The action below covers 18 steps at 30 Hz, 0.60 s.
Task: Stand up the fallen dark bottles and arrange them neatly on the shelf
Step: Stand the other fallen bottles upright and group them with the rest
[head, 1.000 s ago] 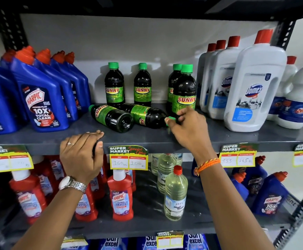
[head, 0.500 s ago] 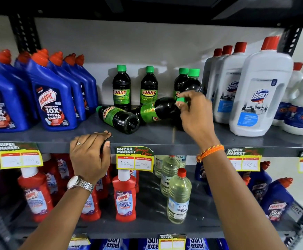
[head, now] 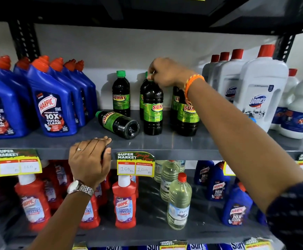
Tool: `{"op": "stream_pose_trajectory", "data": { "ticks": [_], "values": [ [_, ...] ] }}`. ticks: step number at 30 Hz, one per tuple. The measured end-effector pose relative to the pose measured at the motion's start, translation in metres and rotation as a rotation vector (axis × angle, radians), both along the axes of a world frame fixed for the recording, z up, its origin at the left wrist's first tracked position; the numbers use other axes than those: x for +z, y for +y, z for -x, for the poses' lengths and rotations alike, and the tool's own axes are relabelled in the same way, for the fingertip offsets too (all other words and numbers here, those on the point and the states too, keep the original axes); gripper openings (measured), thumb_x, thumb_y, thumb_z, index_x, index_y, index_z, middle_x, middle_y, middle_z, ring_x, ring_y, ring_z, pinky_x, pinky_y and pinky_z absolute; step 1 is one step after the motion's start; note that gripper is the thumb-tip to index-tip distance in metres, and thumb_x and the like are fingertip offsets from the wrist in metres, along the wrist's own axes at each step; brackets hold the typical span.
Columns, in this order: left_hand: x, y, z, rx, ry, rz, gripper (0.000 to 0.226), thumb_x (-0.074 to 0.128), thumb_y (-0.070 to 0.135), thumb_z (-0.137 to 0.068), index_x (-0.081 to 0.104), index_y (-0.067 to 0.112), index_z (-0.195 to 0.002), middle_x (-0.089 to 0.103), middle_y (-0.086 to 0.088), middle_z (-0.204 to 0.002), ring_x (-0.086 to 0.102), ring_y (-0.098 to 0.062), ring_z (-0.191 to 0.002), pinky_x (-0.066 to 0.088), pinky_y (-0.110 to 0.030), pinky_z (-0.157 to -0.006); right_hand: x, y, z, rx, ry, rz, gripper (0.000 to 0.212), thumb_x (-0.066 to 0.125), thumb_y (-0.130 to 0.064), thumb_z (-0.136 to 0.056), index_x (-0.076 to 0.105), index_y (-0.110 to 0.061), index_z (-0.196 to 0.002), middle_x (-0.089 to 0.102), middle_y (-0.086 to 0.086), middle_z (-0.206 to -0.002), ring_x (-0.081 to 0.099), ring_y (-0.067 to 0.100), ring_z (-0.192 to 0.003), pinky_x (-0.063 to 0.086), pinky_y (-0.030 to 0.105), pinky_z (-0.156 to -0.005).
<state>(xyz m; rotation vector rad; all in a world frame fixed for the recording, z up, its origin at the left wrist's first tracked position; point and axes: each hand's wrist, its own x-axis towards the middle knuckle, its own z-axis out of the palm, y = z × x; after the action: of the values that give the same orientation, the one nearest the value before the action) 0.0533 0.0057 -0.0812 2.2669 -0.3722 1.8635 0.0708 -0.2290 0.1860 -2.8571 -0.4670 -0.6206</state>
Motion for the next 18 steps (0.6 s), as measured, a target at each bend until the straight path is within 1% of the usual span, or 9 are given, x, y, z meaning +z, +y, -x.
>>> {"op": "stream_pose_trajectory", "data": {
  "ticks": [2, 3, 5, 7, 10, 13, 15, 16, 18],
  "values": [
    [0.0, 0.0, -0.001, -0.006, -0.006, -0.005, 0.043, 0.036, 0.036, -0.102, 0.074, 0.016, -0.106, 0.078, -0.002, -0.099, 0.062, -0.022, -0.093, 0.038, -0.041, -0.082, 0.003, 0.001, -0.004, 0.006, 0.084, 0.002, 0.035, 0.059, -0.026, -0.098, 0.064, -0.003, -0.122, 0.067, 0.016, -0.122, 0.061, 0.031, -0.112, 0.048, 0.039, -0.093],
    [0.0, 0.0, -0.001, -0.009, -0.007, -0.009, 0.044, 0.035, 0.036, -0.102, 0.074, 0.016, -0.106, 0.078, -0.002, -0.099, 0.062, -0.022, -0.093, 0.038, -0.041, -0.081, 0.003, -0.001, -0.006, 0.017, 0.131, -0.037, 0.034, 0.059, -0.023, -0.097, 0.063, -0.003, -0.124, 0.067, 0.016, -0.122, 0.061, 0.031, -0.113, 0.05, 0.042, -0.096],
    [-0.001, 0.001, -0.001, -0.01, -0.008, -0.015, 0.043, 0.037, 0.036, -0.101, 0.074, 0.016, -0.106, 0.078, -0.002, -0.099, 0.061, -0.022, -0.094, 0.038, -0.041, -0.082, -0.001, -0.006, -0.01, 0.037, 0.218, -0.154, 0.035, 0.059, -0.014, -0.096, 0.058, -0.004, -0.13, 0.064, 0.019, -0.126, 0.061, 0.032, -0.117, 0.05, 0.048, -0.102],
    [0.0, 0.002, -0.001, -0.007, -0.012, -0.02, 0.042, 0.038, 0.035, -0.101, 0.075, 0.016, -0.106, 0.078, -0.003, -0.099, 0.06, -0.022, -0.094, 0.038, -0.041, -0.081, -0.007, -0.011, -0.012, 0.057, 0.269, -0.278, 0.036, 0.061, -0.011, -0.096, 0.055, -0.003, -0.131, 0.062, 0.021, -0.126, 0.061, 0.034, -0.118, 0.052, 0.048, -0.1],
    [0.0, 0.001, 0.0, -0.004, -0.017, -0.017, 0.039, 0.04, 0.034, -0.1, 0.075, 0.015, -0.105, 0.077, -0.003, -0.098, 0.061, -0.023, -0.09, 0.038, -0.041, -0.08, -0.014, -0.013, -0.015, 0.071, 0.263, -0.386, 0.04, 0.069, -0.024, -0.091, 0.055, -0.006, -0.124, 0.064, 0.011, -0.11, 0.064, 0.027, -0.104, 0.056, 0.036, -0.085],
    [0.001, 0.0, 0.001, 0.0, -0.015, -0.017, 0.038, 0.041, 0.033, -0.099, 0.074, 0.015, -0.104, 0.077, -0.003, -0.097, 0.063, -0.026, -0.087, 0.039, -0.041, -0.08, -0.016, -0.014, -0.015, 0.024, 0.17, -0.361, 0.057, 0.076, -0.045, -0.081, 0.055, -0.009, -0.12, 0.065, 0.005, -0.102, 0.064, 0.024, -0.096, 0.054, 0.038, -0.084],
    [0.001, 0.001, 0.002, 0.008, -0.017, -0.02, 0.038, 0.042, 0.033, -0.098, 0.074, 0.014, -0.103, 0.077, -0.004, -0.096, 0.062, -0.026, -0.087, 0.039, -0.041, -0.079, -0.018, -0.016, -0.013, 0.034, 0.184, -0.396, 0.059, 0.081, -0.045, -0.076, 0.054, -0.013, -0.117, 0.064, -0.001, -0.099, 0.065, 0.021, -0.096, 0.054, 0.038, -0.086],
    [0.001, 0.001, 0.002, 0.013, -0.012, -0.022, 0.038, 0.042, 0.032, -0.098, 0.075, 0.014, -0.103, 0.077, -0.004, -0.096, 0.064, -0.027, -0.086, 0.039, -0.041, -0.08, -0.02, -0.016, -0.013, 0.049, 0.205, -0.424, 0.059, 0.083, -0.041, -0.074, 0.054, -0.013, -0.118, 0.065, -0.001, -0.101, 0.065, 0.021, -0.099, 0.054, 0.039, -0.09],
    [0.001, 0.001, 0.004, 0.016, 0.013, -0.024, 0.038, 0.043, 0.032, -0.098, 0.075, 0.013, -0.104, 0.077, -0.004, -0.097, 0.067, -0.03, -0.085, 0.039, -0.042, -0.08, -0.024, -0.017, -0.013, 0.06, 0.214, -0.45, 0.06, 0.085, -0.034, -0.074, 0.055, -0.009, -0.121, 0.066, 0.005, -0.109, 0.065, 0.025, -0.104, 0.054, 0.045, -0.096]
  ]
}}
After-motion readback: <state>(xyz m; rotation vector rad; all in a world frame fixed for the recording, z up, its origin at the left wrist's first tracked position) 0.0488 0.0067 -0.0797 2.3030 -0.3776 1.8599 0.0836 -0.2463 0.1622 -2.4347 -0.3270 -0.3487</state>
